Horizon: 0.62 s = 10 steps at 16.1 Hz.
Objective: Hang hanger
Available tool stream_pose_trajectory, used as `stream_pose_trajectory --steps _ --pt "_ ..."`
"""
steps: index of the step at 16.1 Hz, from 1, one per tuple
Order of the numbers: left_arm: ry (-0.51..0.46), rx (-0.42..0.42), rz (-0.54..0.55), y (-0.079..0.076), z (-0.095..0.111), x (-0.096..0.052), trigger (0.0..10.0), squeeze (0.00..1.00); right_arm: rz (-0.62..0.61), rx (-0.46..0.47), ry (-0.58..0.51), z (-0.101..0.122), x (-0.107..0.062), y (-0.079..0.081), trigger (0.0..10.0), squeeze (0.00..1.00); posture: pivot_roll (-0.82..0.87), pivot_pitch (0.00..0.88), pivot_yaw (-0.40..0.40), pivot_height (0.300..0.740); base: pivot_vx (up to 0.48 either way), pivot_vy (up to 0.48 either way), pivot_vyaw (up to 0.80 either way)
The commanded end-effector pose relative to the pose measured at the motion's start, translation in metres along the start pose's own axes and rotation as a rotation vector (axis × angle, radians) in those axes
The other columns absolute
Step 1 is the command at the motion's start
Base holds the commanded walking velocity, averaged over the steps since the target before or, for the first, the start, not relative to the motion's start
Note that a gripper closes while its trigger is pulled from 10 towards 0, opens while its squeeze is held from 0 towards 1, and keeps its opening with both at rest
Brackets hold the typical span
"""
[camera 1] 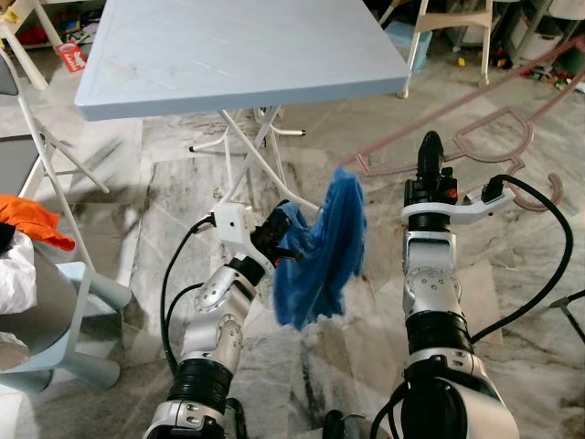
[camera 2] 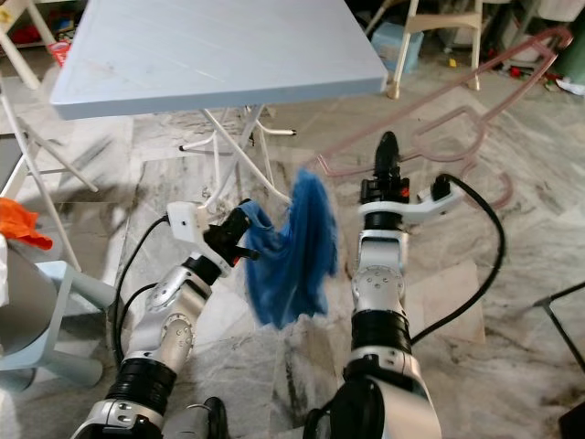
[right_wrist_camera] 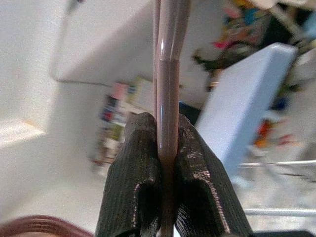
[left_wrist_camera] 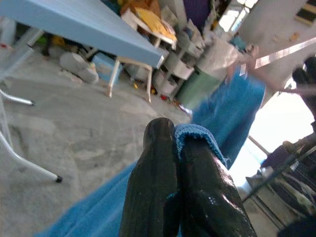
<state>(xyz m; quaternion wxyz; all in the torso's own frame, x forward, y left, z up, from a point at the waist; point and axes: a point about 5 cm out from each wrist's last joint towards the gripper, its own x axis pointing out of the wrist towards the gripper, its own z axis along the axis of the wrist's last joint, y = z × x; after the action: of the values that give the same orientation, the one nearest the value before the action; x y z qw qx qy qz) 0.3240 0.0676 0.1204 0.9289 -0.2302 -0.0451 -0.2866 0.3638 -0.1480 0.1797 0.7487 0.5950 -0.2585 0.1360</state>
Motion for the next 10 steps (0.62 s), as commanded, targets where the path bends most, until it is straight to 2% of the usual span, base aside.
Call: stream_pose_trajectory --steps 1,2,3,4,5,6,7,8,10 --pt "0.007 0.012 -0.027 -0.004 0.003 0.003 0.0 0.00 0.135 0.174 -0.022 -0.022 0.014 0.026 10.0 0.00 0.02 0.179 0.029 0.740 0.000 0.000 0.00" --pt "0.015 0.015 -0.037 -0.005 0.003 0.003 0.0 0.00 0.231 0.265 -0.027 -0.024 0.021 0.037 10.0 0.00 0.03 0.180 0.034 0.740 0.000 0.000 0.00" --pt "0.022 0.018 -0.042 -0.005 0.003 0.003 0.0 0.00 0.347 0.192 0.079 -0.032 0.022 0.049 10.0 0.00 0.04 0.179 0.040 0.740 0.000 0.000 0.00" --pt "0.024 0.020 -0.043 -0.005 0.003 0.002 0.0 0.00 0.430 -0.022 0.225 -0.046 0.018 0.054 10.0 0.00 0.04 0.179 0.040 0.740 0.000 0.000 0.00" --pt "0.024 0.020 -0.042 -0.005 0.004 0.002 0.0 0.00 0.443 -0.079 0.254 -0.048 0.017 0.055 10.0 0.00 0.04 0.179 0.040 0.740 0.000 0.000 0.00" --pt "0.025 0.014 -0.030 -0.003 0.004 0.001 0.0 0.00 0.389 -0.191 0.202 -0.042 0.022 0.052 10.0 0.00 0.05 0.177 0.041 0.740 0.000 0.000 0.00" --pt "0.028 0.006 -0.019 0.000 0.004 0.001 0.0 0.00 0.313 -0.507 0.203 -0.039 0.026 0.046 10.0 0.00 0.05 0.177 0.042 0.740 0.000 0.000 0.00" --pt "0.030 0.003 -0.016 0.000 0.004 0.000 0.0 0.00 0.320 -0.733 0.193 -0.038 0.025 0.046 10.0 0.00 0.04 0.177 0.044 0.740 0.000 0.000 0.00" --pt "0.034 0.000 -0.018 -0.001 0.004 0.001 0.0 0.00 0.354 -0.762 0.168 -0.037 0.024 0.050 10.0 0.00 0.04 0.179 0.044 0.740 0.000 0.000 0.00"
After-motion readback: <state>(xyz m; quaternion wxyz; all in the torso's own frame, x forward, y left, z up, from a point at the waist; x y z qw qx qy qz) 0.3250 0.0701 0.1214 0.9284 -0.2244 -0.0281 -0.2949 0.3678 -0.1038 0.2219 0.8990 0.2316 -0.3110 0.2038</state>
